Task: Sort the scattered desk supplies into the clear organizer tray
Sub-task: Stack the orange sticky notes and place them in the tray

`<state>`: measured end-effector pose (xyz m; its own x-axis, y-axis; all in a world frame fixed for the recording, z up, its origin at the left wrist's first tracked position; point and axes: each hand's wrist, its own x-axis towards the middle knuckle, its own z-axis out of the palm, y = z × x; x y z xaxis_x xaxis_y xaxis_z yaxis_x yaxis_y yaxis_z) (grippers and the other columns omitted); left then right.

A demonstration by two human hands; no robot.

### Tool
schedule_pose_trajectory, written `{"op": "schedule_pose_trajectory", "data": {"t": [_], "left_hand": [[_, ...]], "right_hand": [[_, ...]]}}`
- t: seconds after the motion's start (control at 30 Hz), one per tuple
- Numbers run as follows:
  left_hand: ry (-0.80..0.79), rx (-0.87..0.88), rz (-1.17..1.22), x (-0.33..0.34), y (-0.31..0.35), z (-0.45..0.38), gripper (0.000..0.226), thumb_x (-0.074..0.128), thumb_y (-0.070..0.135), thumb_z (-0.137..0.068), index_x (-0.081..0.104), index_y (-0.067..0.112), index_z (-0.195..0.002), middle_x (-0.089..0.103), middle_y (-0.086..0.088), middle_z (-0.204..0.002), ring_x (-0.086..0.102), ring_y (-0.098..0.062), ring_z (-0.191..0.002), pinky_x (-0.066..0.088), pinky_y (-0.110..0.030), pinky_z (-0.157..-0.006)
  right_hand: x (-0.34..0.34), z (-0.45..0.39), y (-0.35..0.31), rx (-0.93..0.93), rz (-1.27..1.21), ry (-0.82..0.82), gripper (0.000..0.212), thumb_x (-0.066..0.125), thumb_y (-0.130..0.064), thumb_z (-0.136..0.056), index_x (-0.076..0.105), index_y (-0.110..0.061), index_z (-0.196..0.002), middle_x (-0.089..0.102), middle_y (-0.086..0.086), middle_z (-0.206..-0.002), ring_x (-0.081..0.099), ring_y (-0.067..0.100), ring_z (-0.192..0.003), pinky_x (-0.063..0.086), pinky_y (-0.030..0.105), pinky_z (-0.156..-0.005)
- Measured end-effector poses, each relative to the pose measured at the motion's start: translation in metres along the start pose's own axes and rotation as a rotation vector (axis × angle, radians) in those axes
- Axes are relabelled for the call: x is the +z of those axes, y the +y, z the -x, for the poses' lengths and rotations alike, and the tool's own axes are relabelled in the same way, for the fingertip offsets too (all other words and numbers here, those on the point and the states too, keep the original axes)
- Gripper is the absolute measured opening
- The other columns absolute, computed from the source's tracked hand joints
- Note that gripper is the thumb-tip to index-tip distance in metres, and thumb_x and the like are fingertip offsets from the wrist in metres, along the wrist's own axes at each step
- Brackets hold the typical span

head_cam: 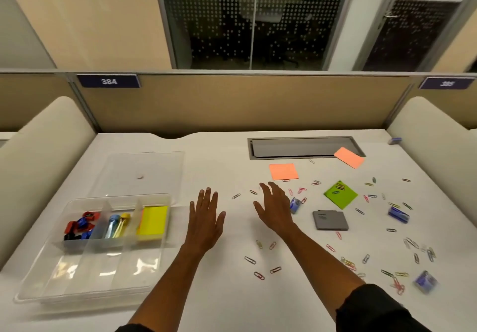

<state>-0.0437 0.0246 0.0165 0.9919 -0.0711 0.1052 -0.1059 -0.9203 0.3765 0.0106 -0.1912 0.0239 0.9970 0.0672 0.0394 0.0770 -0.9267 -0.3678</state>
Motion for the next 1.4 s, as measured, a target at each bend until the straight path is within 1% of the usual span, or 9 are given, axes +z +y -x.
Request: {"op": "schedule_pose_trajectory", "data": {"t": [0.1,0.3,0.47,0.63,0.8,0.97,1.17,1.27,1.4], "left_hand": [[-0.044,0.033,0.01,0.014,0.03,-0.009,0.075,0.008,0.057,-0.089,0.02,0.014,-0.149,0.008,-0.007,-0.159,-0.002,-0.022,-0.146,0.005,-0.046,-0.116],[-0.114,0.089,0.028,0.042,0.086,-0.029,0.079,0.003,0.059,-0.084,0.013,0.017,-0.151,0.0,-0.004,-0.159,-0.01,-0.018,-0.145,-0.006,-0.038,-0.115],[-0.187,0.105,0.021,0.064,0.127,-0.044,0.071,0.012,0.055,-0.089,0.007,0.02,-0.151,-0.007,-0.004,-0.159,-0.012,-0.018,-0.146,-0.005,-0.039,-0.116],[-0.227,0.112,0.064,0.089,0.158,-0.059,0.087,-0.009,0.071,-0.08,0.004,0.022,-0.151,-0.011,0.001,-0.158,-0.014,-0.015,-0.145,-0.007,-0.037,-0.115],[-0.261,0.106,0.098,0.11,0.182,-0.072,0.072,0.009,0.058,-0.089,0.004,0.022,-0.151,-0.009,0.001,-0.159,-0.01,-0.017,-0.146,-0.008,-0.036,-0.115],[-0.249,0.092,0.168,0.122,0.199,-0.078,0.068,0.02,0.052,-0.091,0.01,0.021,-0.151,-0.003,0.001,-0.159,-0.006,-0.016,-0.146,-0.006,-0.037,-0.116],[-0.225,0.04,0.251,0.128,0.206,-0.081,0.058,0.035,0.037,-0.1,0.012,0.021,-0.15,0.001,0.001,-0.159,-0.005,-0.014,-0.146,-0.006,-0.034,-0.116],[-0.225,0.023,0.26,0.127,0.205,-0.079,0.058,0.036,0.036,-0.1,0.01,0.021,-0.15,0.001,0.001,-0.159,-0.004,-0.015,-0.146,-0.006,-0.033,-0.115],[-0.219,0.01,0.268,0.123,0.204,-0.075,0.059,0.036,0.036,-0.1,0.01,0.021,-0.15,0.002,0.0,-0.159,-0.004,-0.015,-0.146,-0.005,-0.034,-0.116]], "right_hand": [[-0.013,0.002,0.036,0.063,0.009,0.006,0.06,0.05,-0.042,-0.093,0.03,-0.021,-0.146,0.024,0.009,-0.154,0.025,0.028,-0.14,0.025,0.044,-0.112],[-0.034,0.003,0.108,0.186,-0.038,0.048,0.059,0.053,-0.039,-0.092,0.034,-0.017,-0.143,0.031,0.011,-0.151,0.031,0.03,-0.137,0.031,0.044,-0.108],[-0.046,0.002,0.162,0.334,-0.008,0.027,0.062,0.053,-0.041,-0.092,0.029,-0.018,-0.145,0.029,0.011,-0.151,0.03,0.029,-0.137,0.032,0.042,-0.108],[-0.059,0.001,0.21,0.412,-0.073,0.048,0.063,0.055,-0.037,-0.092,0.029,-0.014,-0.144,0.027,0.012,-0.15,0.034,0.033,-0.131,0.034,0.045,-0.105],[-0.069,-0.011,0.246,0.448,-0.139,-0.018,0.078,0.06,-0.042,-0.089,0.018,-0.014,-0.148,0.014,0.012,-0.156,0.026,0.033,-0.138,0.033,0.044,-0.107],[-0.072,-0.022,0.266,0.427,-0.107,-0.099,0.096,0.067,-0.053,-0.079,0.013,-0.017,-0.15,0.009,0.011,-0.158,0.015,0.035,-0.143,0.03,0.047,-0.109],[-0.069,-0.028,0.271,0.407,-0.072,-0.122,0.103,0.073,-0.057,-0.07,0.018,-0.019,-0.147,0.032,0.008,-0.145,0.03,0.032,-0.132,0.037,0.043,-0.101],[-0.074,-0.031,0.267,0.411,-0.079,-0.116,0.1,0.077,-0.053,-0.067,0.022,-0.021,-0.145,0.036,0.01,-0.139,0.035,0.031,-0.128,0.039,0.041,-0.098],[-0.079,-0.033,0.263,0.451,-0.015,-0.19,0.113,0.079,-0.061,-0.057,0.018,-0.026,-0.146,0.036,0.013,-0.134,0.035,0.031,-0.127,0.039,0.041,-0.098]]}}
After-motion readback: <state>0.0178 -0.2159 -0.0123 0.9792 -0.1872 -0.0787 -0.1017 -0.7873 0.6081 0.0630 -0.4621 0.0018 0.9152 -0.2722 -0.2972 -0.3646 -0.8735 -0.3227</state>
